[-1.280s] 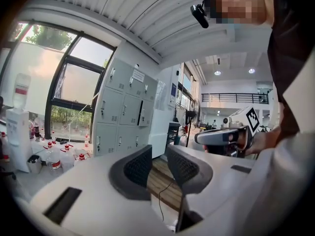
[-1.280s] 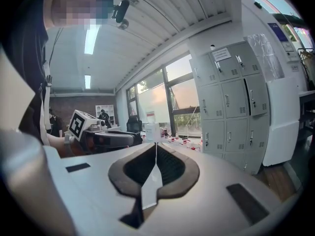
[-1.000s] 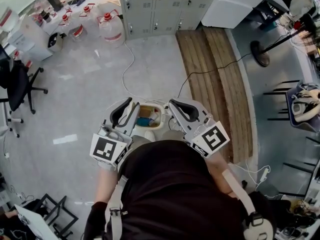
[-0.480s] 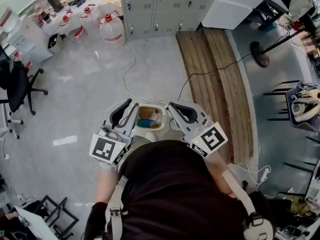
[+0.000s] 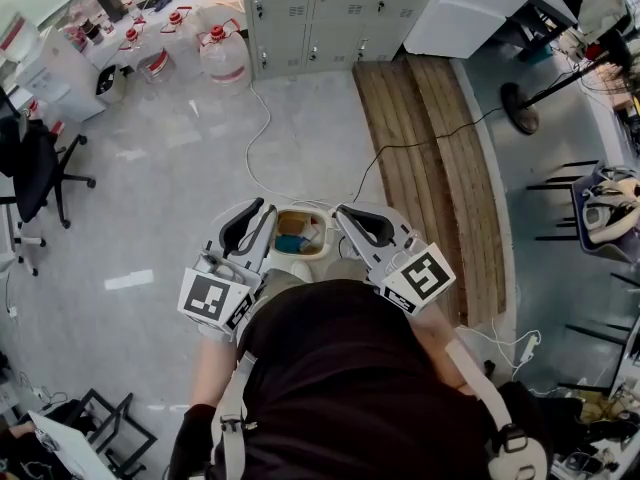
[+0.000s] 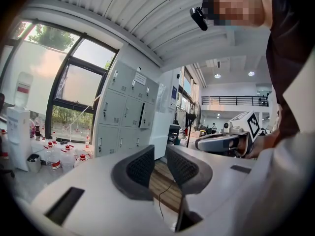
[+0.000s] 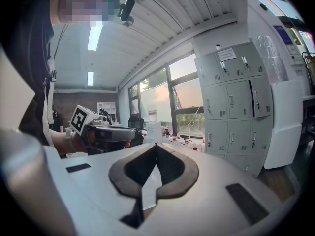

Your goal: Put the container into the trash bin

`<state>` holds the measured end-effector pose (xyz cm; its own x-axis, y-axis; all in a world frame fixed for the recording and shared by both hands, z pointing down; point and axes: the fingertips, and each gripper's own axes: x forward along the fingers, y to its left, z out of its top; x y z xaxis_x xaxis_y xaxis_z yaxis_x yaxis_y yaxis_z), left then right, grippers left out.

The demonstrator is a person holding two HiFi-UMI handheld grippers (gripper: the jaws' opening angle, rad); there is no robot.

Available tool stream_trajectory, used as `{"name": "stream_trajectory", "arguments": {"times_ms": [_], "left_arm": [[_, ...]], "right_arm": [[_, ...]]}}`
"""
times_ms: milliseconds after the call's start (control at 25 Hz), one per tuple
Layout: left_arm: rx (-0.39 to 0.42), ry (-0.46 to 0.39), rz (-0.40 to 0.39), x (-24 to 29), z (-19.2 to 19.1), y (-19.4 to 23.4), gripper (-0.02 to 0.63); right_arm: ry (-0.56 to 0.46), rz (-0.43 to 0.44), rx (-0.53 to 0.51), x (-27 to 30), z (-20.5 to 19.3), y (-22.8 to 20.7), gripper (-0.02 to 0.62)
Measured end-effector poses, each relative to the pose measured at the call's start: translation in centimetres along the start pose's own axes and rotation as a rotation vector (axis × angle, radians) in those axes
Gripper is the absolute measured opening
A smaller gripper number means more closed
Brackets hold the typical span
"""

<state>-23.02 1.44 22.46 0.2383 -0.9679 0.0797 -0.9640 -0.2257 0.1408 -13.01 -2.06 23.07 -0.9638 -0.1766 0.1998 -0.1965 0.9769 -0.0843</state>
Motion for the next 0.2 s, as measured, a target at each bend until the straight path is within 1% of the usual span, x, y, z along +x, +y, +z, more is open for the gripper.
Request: {"name": "stream_trajectory", "arguments": {"times_ms": [200], "left_arm": [[-0.002, 0.000, 0.000, -0.37, -0.44, -0.18, 0.080]], "right_arm": [[0.011, -0.007, -0.001, -0.25, -0.57, 0.19, 0.014]]}}
